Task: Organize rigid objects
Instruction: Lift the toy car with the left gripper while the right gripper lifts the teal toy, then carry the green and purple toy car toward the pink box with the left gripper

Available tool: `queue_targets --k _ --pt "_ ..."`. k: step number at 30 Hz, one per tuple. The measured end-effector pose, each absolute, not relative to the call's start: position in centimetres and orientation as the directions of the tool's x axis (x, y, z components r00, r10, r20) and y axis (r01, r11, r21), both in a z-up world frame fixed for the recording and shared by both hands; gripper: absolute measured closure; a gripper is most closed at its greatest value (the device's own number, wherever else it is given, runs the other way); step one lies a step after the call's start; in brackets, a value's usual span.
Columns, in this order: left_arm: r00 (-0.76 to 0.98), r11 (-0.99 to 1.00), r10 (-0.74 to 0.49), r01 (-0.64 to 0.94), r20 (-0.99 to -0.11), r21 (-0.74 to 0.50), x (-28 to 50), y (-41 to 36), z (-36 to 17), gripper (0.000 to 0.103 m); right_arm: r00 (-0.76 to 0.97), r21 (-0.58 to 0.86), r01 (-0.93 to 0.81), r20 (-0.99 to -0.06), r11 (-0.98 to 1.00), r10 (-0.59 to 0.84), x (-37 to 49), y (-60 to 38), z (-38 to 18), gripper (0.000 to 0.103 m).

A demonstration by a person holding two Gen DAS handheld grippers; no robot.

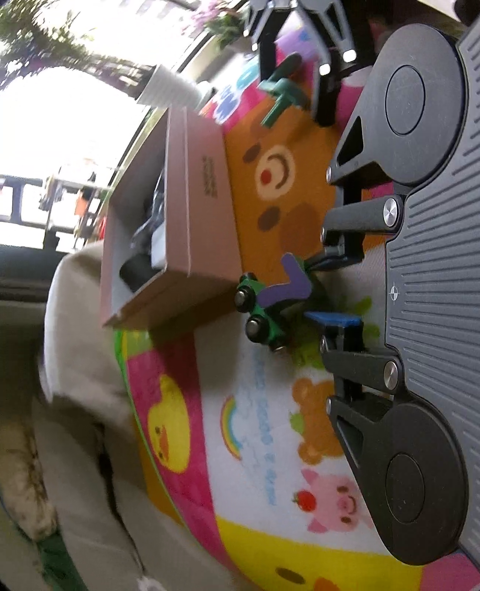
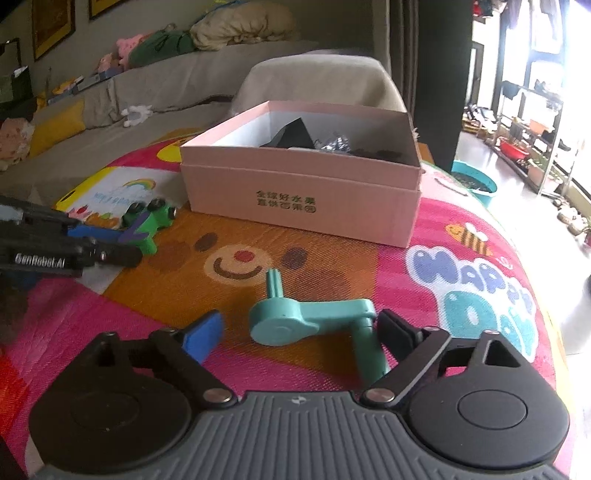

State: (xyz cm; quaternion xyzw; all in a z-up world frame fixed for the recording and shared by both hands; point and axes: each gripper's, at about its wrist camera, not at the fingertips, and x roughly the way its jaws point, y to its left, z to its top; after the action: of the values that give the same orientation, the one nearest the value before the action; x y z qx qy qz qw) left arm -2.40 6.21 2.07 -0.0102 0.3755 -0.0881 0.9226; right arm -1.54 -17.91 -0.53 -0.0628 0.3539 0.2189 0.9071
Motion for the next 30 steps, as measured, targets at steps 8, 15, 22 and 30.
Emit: queue_targets --k 8,15,22,30 --pt "0.696 0.974 -0.188 0.22 -0.693 -0.044 -2.6 4.6 2.0 0.055 0.637 0.033 -0.465 -0.682 0.885 0.36 -1.6 -17.5 -0.7 0.001" --pt "0.653 0.926 -0.278 0.377 -0.705 -0.015 -4.1 3.7 2.2 0.043 0.641 0.025 -0.465 -0.68 0.885 0.356 -1.6 -17.5 -0.7 0.001" --pt "0.745 0.918 -0.231 0.379 -0.626 0.113 -3.1 5.7 5.2 0.047 0.641 0.025 -0.466 -0.68 0.885 0.357 -1.6 -17.5 -0.7 0.001" --pt "0.585 0.883 -0.448 0.407 -0.676 -0.233 3.2 10.1 2.8 0.046 0.641 0.025 -0.466 -0.68 0.885 0.357 -1.6 -17.5 -0.7 0.001"
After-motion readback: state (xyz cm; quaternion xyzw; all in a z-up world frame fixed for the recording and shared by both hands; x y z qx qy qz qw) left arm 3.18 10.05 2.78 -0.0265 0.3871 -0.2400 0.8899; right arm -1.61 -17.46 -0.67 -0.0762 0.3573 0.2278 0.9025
